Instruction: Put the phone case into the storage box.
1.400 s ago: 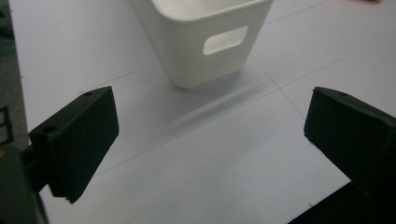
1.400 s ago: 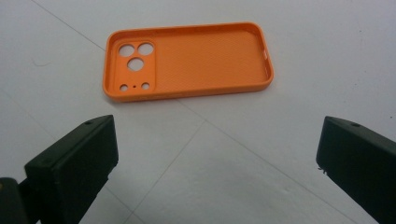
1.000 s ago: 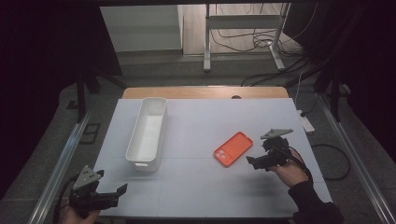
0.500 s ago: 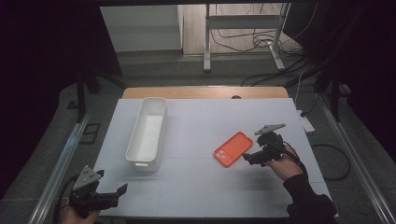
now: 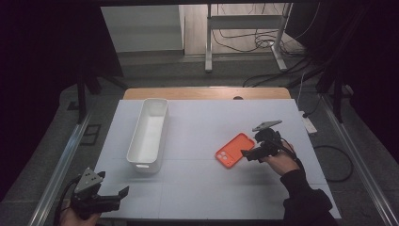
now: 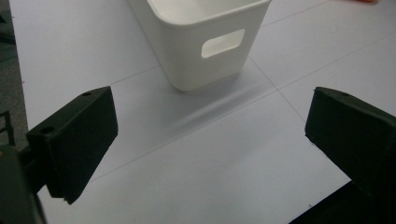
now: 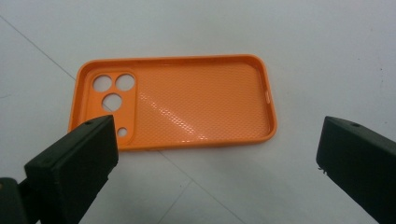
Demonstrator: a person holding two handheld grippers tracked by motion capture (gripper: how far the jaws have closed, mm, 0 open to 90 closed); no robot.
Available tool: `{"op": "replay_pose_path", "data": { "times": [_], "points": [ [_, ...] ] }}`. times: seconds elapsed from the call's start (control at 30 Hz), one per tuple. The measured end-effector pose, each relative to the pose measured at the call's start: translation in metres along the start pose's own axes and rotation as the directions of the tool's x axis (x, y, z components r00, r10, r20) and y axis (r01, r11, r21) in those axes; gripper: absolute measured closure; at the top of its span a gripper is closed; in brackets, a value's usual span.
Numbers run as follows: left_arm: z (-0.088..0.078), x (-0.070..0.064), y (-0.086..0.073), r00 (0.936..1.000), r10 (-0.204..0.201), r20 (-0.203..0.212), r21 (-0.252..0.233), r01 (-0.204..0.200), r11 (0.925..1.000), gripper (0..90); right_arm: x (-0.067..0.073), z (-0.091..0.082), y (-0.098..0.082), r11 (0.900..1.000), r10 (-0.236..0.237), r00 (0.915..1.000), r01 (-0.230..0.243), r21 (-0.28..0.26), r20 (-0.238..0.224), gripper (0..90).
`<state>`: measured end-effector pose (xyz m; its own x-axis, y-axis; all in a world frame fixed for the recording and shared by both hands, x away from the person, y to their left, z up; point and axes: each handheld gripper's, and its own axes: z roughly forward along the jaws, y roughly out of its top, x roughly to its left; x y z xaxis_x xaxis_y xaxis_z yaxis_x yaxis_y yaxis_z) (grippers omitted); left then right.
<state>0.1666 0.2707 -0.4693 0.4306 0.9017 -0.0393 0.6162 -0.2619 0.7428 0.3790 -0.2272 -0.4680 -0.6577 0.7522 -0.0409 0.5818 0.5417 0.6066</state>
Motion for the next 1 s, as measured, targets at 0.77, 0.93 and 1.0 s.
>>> {"op": "replay_pose_path", "data": {
  "times": [0.77, 0.93, 1.0],
  "points": [
    [0.001, -0.001, 0.001, 0.9997, 0.019, 0.015, 0.009, -0.019, 0.9998, 4.2, -0.005, 0.020, 0.025, 1.000, 0.013, 0.9995, -0.013, -0.010, -0.029, 0.0],
    [0.002, -0.001, 0.001, 0.9996, 0.023, 0.017, 0.010, -0.024, 0.9997, 4.4, -0.005, 0.024, 0.028, 1.000, 0.026, 0.9987, -0.026, -0.003, -0.043, 0.0],
    [0.002, -0.002, 0.001, 0.9995, 0.026, 0.016, 0.011, -0.026, 0.9996, 4.5, -0.005, 0.025, 0.029, 0.999, 0.034, 0.9981, -0.034, -0.001, -0.051, 0.0]
  ]
}}
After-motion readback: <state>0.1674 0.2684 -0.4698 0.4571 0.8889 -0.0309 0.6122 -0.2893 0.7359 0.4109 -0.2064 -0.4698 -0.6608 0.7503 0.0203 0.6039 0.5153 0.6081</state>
